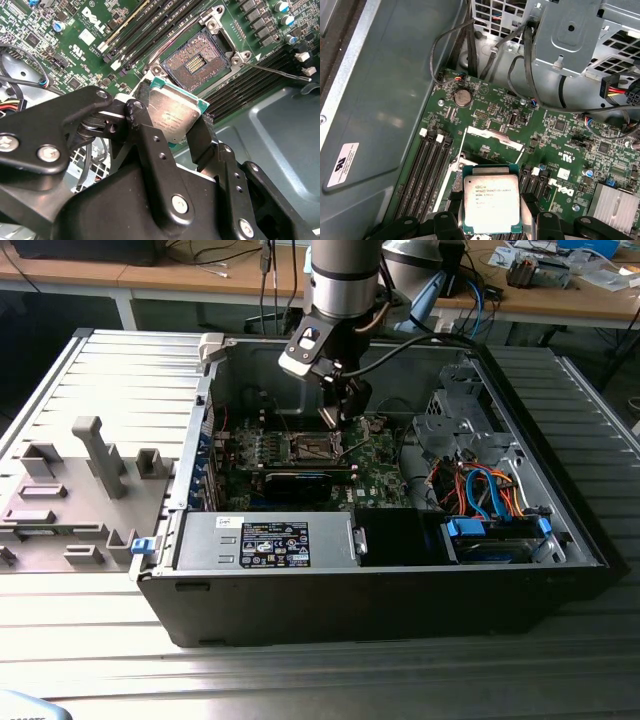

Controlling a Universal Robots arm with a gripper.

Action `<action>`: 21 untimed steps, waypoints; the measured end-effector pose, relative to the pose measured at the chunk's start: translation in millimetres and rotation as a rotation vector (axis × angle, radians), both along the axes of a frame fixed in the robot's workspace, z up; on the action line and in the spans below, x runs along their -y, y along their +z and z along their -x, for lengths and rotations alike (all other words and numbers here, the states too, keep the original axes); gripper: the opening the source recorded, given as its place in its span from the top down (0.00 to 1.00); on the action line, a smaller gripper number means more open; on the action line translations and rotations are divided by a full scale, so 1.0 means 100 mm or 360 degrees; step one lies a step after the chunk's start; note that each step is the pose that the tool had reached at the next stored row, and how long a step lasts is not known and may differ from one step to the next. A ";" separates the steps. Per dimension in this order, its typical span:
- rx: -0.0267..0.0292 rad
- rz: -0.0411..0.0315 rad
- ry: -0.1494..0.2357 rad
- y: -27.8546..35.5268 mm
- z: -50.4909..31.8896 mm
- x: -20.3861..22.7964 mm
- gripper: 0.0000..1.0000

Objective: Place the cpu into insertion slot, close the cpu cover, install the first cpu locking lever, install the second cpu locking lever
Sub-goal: 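Place the cpu into insertion slot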

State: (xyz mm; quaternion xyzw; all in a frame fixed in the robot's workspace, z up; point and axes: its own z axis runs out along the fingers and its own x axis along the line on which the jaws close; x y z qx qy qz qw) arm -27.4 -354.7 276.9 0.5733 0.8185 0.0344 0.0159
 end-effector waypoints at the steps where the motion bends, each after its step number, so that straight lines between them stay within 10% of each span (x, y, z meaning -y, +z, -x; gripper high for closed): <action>1: 0.00000 0.0000 -0.0002 -0.001 0.000 0.000 0.45; 21: -0.00001 0.0000 -0.0046 -0.017 0.000 0.000 0.45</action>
